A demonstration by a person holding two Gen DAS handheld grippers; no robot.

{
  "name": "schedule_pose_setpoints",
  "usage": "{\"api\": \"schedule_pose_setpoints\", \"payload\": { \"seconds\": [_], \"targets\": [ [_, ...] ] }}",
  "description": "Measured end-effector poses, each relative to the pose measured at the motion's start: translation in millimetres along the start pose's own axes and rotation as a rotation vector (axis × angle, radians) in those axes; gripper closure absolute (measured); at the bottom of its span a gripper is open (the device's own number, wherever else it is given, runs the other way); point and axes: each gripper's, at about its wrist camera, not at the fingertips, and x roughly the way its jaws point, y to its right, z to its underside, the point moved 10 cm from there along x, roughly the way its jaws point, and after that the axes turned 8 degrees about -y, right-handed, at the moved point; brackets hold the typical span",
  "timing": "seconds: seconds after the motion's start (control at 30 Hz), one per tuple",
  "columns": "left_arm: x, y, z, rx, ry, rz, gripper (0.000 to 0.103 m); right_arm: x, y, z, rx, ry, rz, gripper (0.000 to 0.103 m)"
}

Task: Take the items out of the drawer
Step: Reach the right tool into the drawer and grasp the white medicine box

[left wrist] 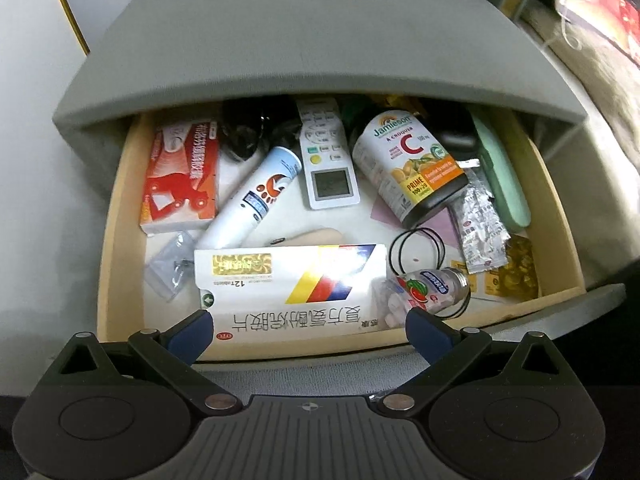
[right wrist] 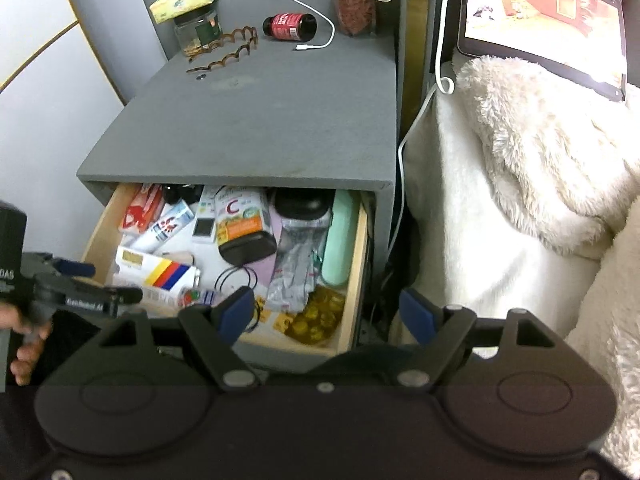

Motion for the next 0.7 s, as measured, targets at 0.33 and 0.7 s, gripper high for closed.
{"api": "schedule_pose_setpoints", "payload": {
  "seconds": [0.33, 0.7],
  "targets": [
    [-88, -58, -48, -0.1, 0.426, -0.123, 0.0, 24, -45, -28, -0.117, -0.059, 0.01, 0.022],
    [-95, -113, -58, -0.295, 0.495, -0.023, 0.0, 118, -140, -36, 0.036, -0.313, -0.279, 0.035]
  ]
}}
